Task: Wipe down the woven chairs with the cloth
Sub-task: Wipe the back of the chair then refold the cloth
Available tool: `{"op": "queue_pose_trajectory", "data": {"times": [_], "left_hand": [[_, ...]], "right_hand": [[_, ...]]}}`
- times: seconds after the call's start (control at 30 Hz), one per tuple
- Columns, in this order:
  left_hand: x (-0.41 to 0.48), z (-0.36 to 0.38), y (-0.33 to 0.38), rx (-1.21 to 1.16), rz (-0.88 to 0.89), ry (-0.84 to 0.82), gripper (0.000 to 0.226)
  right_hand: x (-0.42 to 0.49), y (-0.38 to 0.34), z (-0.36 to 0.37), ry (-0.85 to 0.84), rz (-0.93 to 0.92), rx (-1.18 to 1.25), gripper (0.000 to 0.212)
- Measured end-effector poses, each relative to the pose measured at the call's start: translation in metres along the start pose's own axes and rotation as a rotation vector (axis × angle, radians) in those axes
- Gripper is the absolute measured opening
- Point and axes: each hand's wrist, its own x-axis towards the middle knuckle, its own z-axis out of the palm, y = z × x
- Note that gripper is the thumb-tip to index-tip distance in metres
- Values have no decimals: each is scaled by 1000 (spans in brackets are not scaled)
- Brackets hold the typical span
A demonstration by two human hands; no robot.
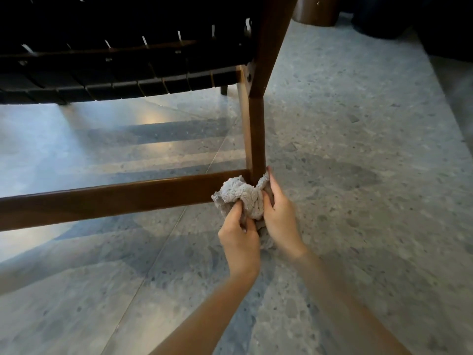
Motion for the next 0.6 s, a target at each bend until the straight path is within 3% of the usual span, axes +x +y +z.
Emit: {"op": "queue_pose_trajectory", "data": {"times": [0.1, 0.27, 0.4, 0.53, 0.6], "left_hand": [[-8, 5, -6, 3, -34, -51, 24], [-16, 8, -27, 51, -239, -222, 24], [-17, 0, -40, 182, -254, -358, 17], [-10, -9, -34, 388, -239, -477, 22], [0, -13, -21, 465, -260, -504, 21]], "right_hand": [[-4, 9, 0, -13, 25, -26, 51], [-26, 33, -1, -37, 141, -120, 51], [-39, 44, -3, -57, 189, -191, 47], [-39, 43, -15, -169, 233, -332, 31], [-34, 32, -24, -129, 223, -378, 29]]}}
